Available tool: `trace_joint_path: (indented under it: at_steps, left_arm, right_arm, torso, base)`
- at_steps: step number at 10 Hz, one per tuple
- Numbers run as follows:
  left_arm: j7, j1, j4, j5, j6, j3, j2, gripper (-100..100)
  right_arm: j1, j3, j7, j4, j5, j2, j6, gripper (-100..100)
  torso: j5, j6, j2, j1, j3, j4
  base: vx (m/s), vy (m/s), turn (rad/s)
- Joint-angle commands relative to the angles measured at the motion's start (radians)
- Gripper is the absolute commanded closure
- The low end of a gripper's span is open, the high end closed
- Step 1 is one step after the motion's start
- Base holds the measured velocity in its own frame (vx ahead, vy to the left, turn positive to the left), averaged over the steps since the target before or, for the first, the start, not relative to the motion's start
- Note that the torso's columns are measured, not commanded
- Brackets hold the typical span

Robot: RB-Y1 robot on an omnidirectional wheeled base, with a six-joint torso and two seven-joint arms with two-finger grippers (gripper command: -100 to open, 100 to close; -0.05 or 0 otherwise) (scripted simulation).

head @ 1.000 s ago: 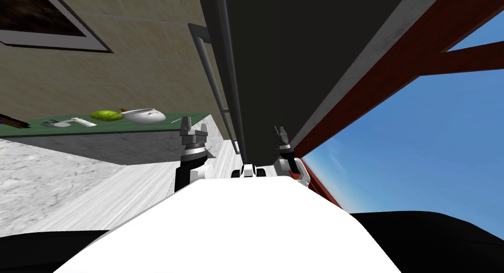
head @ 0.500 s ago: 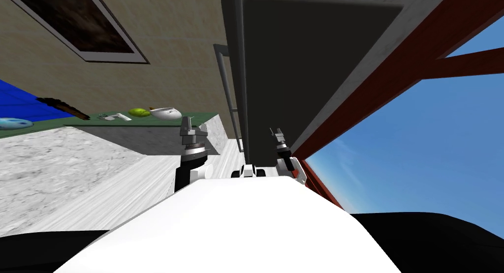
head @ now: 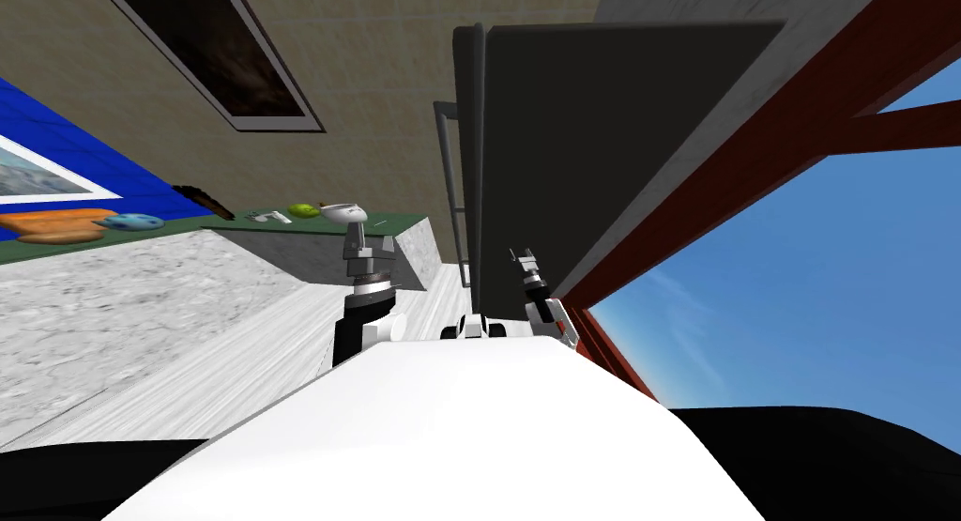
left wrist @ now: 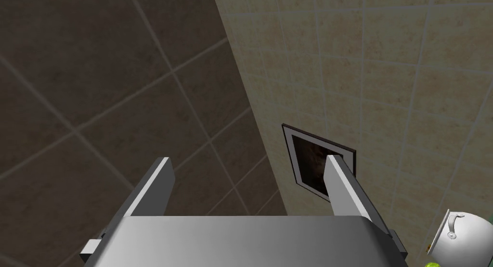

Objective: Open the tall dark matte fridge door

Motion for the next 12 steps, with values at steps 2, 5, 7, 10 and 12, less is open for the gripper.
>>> trace_joint_path:
  at_steps: [2, 5, 7, 10, 12]
  left_arm:
    - [0.000, 0.000, 0.000, 0.000, 0.000, 0.000, 0.000, 0]
    - [0.000, 0.000, 0.000, 0.000, 0.000, 0.000, 0.000, 0]
    - [0.000, 0.000, 0.000, 0.000, 0.000, 0.000, 0.000, 0]
    - [0.000, 0.000, 0.000, 0.000, 0.000, 0.000, 0.000, 0]
    - [0.000, 0.000, 0.000, 0.000, 0.000, 0.000, 0.000, 0]
  right_arm:
    - [-0.024, 0.045, 0.032, 0.056, 0.092, 0.014, 0.077, -100]
    - [-0.032, 0.057, 0.050, 0.077, 0.150, 0.021, 0.113, -100]
    - [-0.041, 0.069, 0.068, 0.098, 0.194, 0.027, 0.151, -100]
    - [-0.049, 0.081, 0.087, 0.119, 0.252, 0.033, 0.189, -100]
    - [-0.049, 0.081, 0.087, 0.119, 0.257, 0.033, 0.189, -100]
  torso:
    - [-0.001, -0.003, -0.002, 0.000, -0.001, -0.001]
    - [-0.001, -0.003, -0.006, 0.000, -0.004, -0.001]
    - [-0.002, -0.006, -0.007, -0.001, -0.003, -0.003]
    - [-0.003, -0.006, -0.009, -0.003, -0.005, -0.003]
    - [-0.003, -0.006, -0.010, -0.001, -0.005, -0.003]
  base:
    - [-0.041, 0.022, 0.158]
    - [-0.036, 0.023, 0.102]
    - [-0.033, 0.026, 0.140]
    - [-0.029, 0.017, 0.163]
    - [-0.023, 0.015, 0.061]
